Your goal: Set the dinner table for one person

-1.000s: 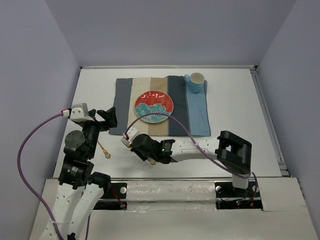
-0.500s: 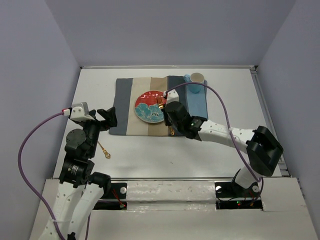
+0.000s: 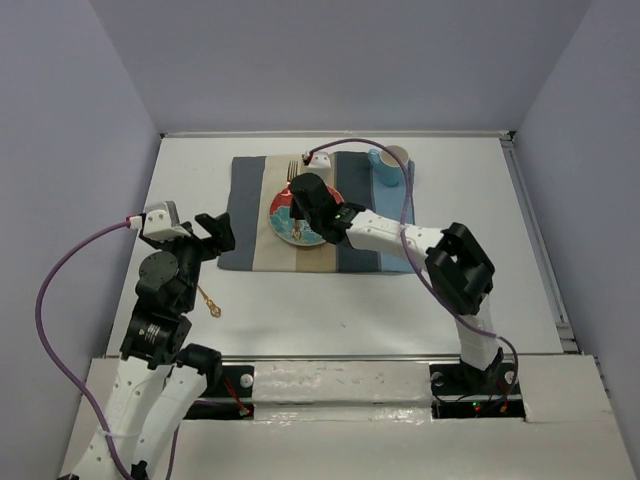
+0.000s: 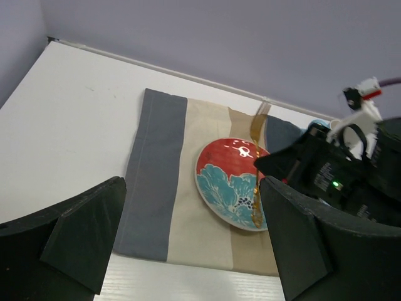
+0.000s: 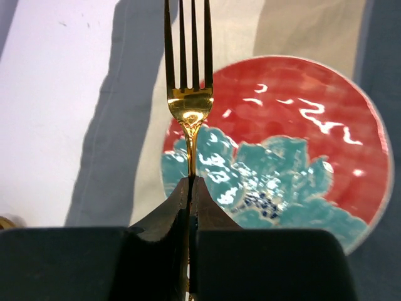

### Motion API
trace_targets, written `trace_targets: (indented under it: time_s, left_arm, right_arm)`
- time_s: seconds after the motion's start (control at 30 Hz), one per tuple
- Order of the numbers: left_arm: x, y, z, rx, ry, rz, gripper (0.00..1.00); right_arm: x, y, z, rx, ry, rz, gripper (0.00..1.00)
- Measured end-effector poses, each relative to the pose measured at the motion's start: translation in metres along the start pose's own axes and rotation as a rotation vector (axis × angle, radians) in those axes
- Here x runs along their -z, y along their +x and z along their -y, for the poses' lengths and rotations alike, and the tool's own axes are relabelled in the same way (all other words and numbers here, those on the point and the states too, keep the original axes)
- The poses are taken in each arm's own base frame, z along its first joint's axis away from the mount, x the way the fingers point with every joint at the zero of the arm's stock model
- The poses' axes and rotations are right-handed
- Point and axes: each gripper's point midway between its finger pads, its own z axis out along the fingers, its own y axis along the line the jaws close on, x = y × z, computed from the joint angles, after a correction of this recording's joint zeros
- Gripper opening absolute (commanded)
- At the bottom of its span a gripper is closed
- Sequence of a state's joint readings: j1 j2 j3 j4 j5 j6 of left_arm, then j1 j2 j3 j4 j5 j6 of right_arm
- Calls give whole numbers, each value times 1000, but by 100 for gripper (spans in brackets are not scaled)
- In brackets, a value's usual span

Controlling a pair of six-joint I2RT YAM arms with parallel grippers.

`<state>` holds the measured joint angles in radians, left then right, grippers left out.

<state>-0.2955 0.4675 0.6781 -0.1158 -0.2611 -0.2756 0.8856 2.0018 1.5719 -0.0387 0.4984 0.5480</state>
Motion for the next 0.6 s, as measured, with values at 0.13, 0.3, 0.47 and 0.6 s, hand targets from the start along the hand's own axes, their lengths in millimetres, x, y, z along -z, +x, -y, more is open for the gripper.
trace_targets:
  time_s: [0.13,0.3,0.47,0.6]
  left_arm:
    - [6,1,11,1,45,-4,99]
    - [14,-1,21,9,88,6,99]
    - [20,-5,27,17,120,20,99]
    - [23,-6,30,20,135,24,99]
  right_arm:
    - [-24,4,-17,-52,-12,3,0]
    - [-44,18,-43,-67,-27,-8,0]
    - [-61,31,-72,-92,-53,-12,0]
    - [-77,47,-86,-107,-57,-27,0]
